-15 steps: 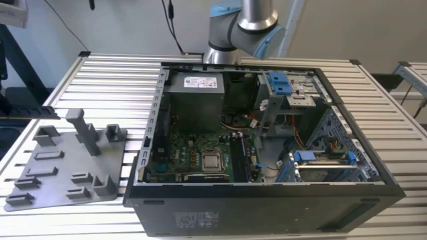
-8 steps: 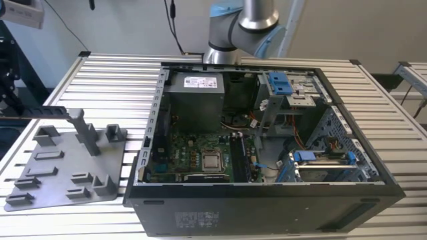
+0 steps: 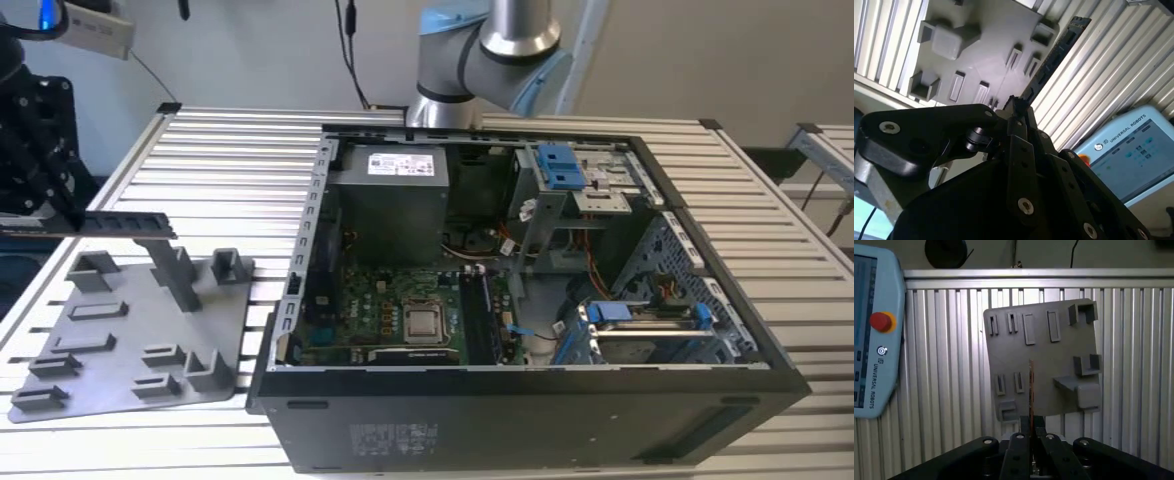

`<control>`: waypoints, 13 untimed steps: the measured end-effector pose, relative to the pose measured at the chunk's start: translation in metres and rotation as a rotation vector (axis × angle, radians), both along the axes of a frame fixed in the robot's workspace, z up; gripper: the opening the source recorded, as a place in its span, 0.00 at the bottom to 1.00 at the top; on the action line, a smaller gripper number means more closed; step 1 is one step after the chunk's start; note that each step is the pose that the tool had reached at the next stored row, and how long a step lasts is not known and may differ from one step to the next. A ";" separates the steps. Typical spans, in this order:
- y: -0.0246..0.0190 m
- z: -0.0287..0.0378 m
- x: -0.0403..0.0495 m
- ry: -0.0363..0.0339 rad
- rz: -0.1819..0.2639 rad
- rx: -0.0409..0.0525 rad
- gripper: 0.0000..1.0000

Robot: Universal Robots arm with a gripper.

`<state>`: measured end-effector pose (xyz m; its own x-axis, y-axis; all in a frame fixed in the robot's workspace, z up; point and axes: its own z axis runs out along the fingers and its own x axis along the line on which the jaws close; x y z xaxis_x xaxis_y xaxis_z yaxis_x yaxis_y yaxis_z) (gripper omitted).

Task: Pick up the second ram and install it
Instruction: 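Pick up the second ram and move it above second insertion slot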

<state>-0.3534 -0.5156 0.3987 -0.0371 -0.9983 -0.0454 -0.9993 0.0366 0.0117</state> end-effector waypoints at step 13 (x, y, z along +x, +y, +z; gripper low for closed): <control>0.0000 0.0000 0.0517 0.0023 0.000 0.0000 0.15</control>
